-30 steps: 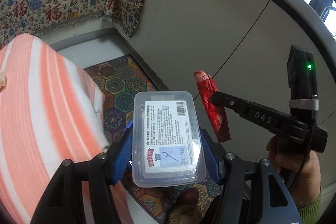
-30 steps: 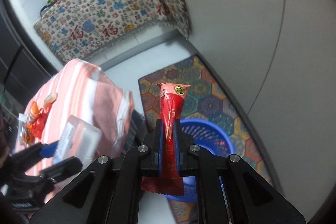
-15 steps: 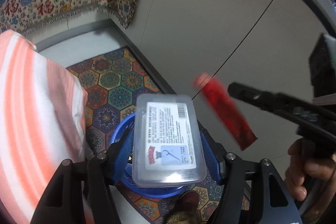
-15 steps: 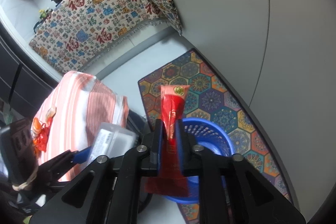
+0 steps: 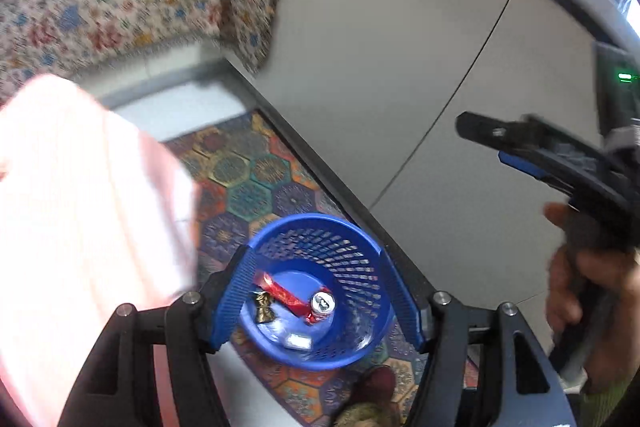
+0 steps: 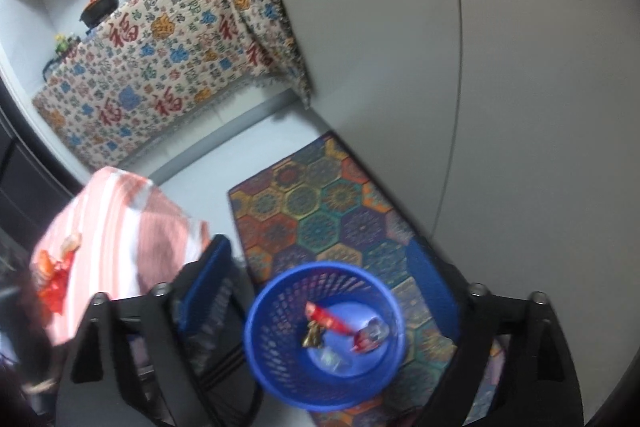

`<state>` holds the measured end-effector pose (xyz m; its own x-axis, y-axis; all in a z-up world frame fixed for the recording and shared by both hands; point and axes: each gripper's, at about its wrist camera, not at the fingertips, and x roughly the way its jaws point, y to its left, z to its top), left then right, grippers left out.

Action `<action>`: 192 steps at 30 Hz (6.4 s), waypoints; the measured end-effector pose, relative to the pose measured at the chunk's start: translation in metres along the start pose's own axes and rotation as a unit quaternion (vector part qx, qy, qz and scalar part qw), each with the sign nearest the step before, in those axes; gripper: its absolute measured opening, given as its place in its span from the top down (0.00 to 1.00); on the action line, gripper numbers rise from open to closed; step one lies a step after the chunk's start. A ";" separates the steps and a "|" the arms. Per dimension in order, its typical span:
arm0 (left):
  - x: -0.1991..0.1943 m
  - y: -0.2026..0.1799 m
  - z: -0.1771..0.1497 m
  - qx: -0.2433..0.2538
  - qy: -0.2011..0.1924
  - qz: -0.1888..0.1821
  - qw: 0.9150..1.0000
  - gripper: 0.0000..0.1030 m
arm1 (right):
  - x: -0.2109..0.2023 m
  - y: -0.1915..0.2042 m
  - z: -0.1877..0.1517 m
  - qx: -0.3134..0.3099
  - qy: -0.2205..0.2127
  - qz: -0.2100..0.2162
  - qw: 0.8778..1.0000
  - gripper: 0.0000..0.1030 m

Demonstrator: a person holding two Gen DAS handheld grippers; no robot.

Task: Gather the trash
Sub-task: 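Move both tools back over the table toward the remaining trash, then grasp the green-and-white milk carton with the left tool, then grasp the crushed orange can with the right tool while the left tool holds the carton, then carry carton and can over the blue wastebasket and open both tools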

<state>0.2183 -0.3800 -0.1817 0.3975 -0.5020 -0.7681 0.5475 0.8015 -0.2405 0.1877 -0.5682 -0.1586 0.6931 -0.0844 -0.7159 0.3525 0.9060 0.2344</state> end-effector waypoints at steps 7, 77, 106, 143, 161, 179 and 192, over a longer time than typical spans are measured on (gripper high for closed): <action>-0.085 0.060 -0.059 -0.017 -0.030 0.091 0.995 0.36 | -0.016 0.069 -0.017 -0.093 -0.030 0.003 0.995 0.06; -0.261 0.301 -0.175 -0.145 -0.023 0.234 0.961 0.51 | 0.022 0.348 -0.183 -0.340 0.084 0.157 0.923 0.00; -0.260 0.324 -0.196 -0.169 -0.046 0.261 0.949 0.52 | 0.016 0.350 -0.188 -0.321 0.078 0.134 0.934 0.01; -0.266 0.339 -0.207 -0.176 -0.031 0.280 0.943 0.41 | -0.050 0.366 -0.227 -0.262 0.104 0.208 0.936 0.05; -0.278 0.337 -0.214 -0.189 -0.047 0.229 0.954 0.41 | -0.052 0.315 -0.218 -0.212 0.082 0.181 0.957 0.52; -0.270 0.342 -0.193 -0.179 -0.028 0.195 0.964 0.52 | -0.065 0.381 -0.195 -0.395 0.041 0.221 0.891 0.86; -0.261 0.282 -0.186 -0.162 -0.022 0.165 0.973 0.52 | -0.061 0.337 -0.181 -0.357 0.101 0.226 0.901 0.88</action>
<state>0.1317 0.0380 -0.1594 0.5478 -0.2076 -0.8105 0.1266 0.9781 -0.1650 0.1504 -0.1828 -0.1556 0.5112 0.3711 -0.7752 -0.4814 0.8708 0.0995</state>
